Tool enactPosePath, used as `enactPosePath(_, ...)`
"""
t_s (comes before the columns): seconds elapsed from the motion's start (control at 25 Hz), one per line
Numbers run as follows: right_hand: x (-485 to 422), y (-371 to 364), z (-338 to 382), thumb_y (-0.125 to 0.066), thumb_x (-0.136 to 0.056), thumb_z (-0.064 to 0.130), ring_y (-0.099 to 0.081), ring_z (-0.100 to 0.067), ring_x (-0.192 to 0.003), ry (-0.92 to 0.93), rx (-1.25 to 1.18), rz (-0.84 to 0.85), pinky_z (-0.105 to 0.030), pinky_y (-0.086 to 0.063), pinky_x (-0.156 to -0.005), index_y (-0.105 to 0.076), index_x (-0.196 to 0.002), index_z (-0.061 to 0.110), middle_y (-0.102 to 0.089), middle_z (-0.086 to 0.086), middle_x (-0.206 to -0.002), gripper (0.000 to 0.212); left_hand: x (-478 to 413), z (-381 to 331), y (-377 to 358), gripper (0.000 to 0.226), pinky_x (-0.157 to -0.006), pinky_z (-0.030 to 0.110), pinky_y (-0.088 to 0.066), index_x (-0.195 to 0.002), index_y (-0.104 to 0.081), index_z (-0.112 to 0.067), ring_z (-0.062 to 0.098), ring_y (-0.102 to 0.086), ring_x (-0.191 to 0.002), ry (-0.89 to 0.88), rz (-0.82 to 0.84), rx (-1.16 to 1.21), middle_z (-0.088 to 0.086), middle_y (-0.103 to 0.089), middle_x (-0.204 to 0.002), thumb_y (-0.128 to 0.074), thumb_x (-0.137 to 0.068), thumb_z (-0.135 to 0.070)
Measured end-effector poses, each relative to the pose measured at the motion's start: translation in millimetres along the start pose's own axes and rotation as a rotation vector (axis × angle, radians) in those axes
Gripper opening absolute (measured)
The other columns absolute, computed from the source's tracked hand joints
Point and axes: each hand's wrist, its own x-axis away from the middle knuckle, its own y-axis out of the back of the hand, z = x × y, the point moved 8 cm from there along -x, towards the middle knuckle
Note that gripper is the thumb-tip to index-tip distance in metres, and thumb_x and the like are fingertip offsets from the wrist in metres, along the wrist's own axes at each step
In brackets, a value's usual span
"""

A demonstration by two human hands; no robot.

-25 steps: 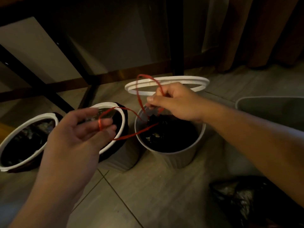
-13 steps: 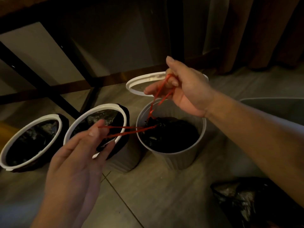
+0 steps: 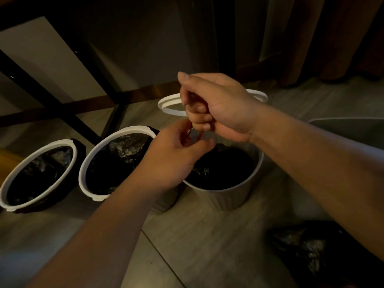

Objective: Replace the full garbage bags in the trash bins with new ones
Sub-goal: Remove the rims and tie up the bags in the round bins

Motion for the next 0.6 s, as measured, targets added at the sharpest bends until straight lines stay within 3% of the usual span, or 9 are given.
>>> enactPosePath(0.08, -1, -4, 4, -0.050, -0.109, 0.034, -0.039, -0.018, -0.055, 0.053, 0.018, 0.002, -0.030, -0.038, -0.053, -0.061, -0.080, 0.011, -0.042, -0.001, -0.061, 0.038, -9, 3, -6, 0.022, -0.081, 0.058, -0.058, -0.108, -0.075, -0.024, 0.029, -0.073, -0.085, 0.039, 0.046, -0.078, 0.005, -0.078, -0.088, -0.061, -0.103, -0.041)
enactPosePath(0.12, -1, -2, 7, -0.048, -0.109, 0.034, -0.048, -0.020, -0.060, 0.095, 0.068, -0.017, -0.031, -0.046, -0.059, -0.063, -0.083, 0.011, -0.049, -0.005, -0.064, 0.039, -12, 6, -9, 0.031, -0.071, 0.052, -0.057, -0.104, -0.076, -0.019, 0.023, -0.072, -0.074, 0.064, 0.062, -0.060, 0.001, -0.076, -0.078, -0.054, -0.107, -0.040)
enactPosePath(0.2, 0, 4, 7, -0.041, -0.110, 0.037, -0.069, -0.019, -0.088, 0.151, 0.241, -0.051, -0.030, -0.057, -0.085, -0.072, -0.099, 0.009, -0.071, -0.011, -0.087, 0.043, -16, 14, -7, 0.040, -0.057, 0.028, -0.046, -0.095, -0.077, -0.016, 0.004, -0.058, -0.051, 0.128, 0.057, 0.077, -0.013, -0.061, -0.056, -0.046, -0.111, -0.036)
enactPosePath(0.24, 1, 7, 4, -0.040, -0.109, 0.038, -0.070, -0.015, -0.105, 0.149, 0.324, -0.043, -0.030, -0.054, -0.098, -0.074, -0.109, 0.008, -0.075, -0.009, -0.103, 0.045, -16, 19, -3, 0.044, -0.055, 0.024, -0.041, -0.087, -0.077, -0.017, 0.003, -0.050, -0.048, 0.158, 0.038, 0.162, -0.014, -0.053, -0.053, -0.046, -0.110, -0.036)
enactPosePath(0.32, 2, 12, -6, -0.044, -0.103, 0.031, -0.065, -0.015, -0.121, 0.093, 0.486, 0.010, -0.032, -0.047, -0.111, -0.073, -0.123, 0.008, -0.074, -0.007, -0.122, 0.042, -14, 29, 4, 0.047, -0.056, 0.030, -0.034, -0.072, -0.076, -0.018, 0.011, -0.038, -0.050, 0.200, 0.019, 0.297, 0.002, -0.039, -0.059, -0.049, -0.101, -0.044)
enactPosePath(0.36, 3, 12, -11, -0.048, -0.099, 0.021, -0.064, -0.013, -0.122, 0.056, 0.583, 0.055, -0.032, -0.046, -0.111, -0.073, -0.125, 0.008, -0.073, -0.006, -0.125, 0.038, -13, 32, 6, 0.046, -0.058, 0.033, -0.031, -0.068, -0.073, -0.018, 0.014, -0.034, -0.053, 0.211, 0.020, 0.343, 0.011, -0.034, -0.065, -0.050, -0.096, -0.047)
enactPosePath(0.44, 4, 13, -21, -0.053, -0.096, 0.003, -0.065, -0.002, -0.113, -0.003, 0.753, 0.129, -0.024, -0.052, -0.101, -0.075, -0.123, 0.016, -0.074, 0.005, -0.119, 0.037, -11, 37, 7, 0.043, -0.061, 0.037, -0.030, -0.063, -0.067, -0.018, 0.017, -0.031, -0.058, 0.219, 0.035, 0.383, 0.012, -0.032, -0.072, -0.051, -0.089, -0.049)
enactPosePath(0.6, 3, 22, -19, -0.074, -0.095, 0.018, -0.071, 0.000, -0.096, 0.061, 0.814, 0.052, -0.017, -0.057, -0.082, -0.080, -0.110, 0.023, -0.077, 0.012, -0.099, 0.016, -8, 33, 3, 0.040, -0.061, 0.033, -0.035, -0.062, -0.061, -0.022, 0.011, -0.040, -0.055, 0.178, 0.052, 0.335, 0.001, -0.042, -0.064, -0.063, -0.086, -0.055)
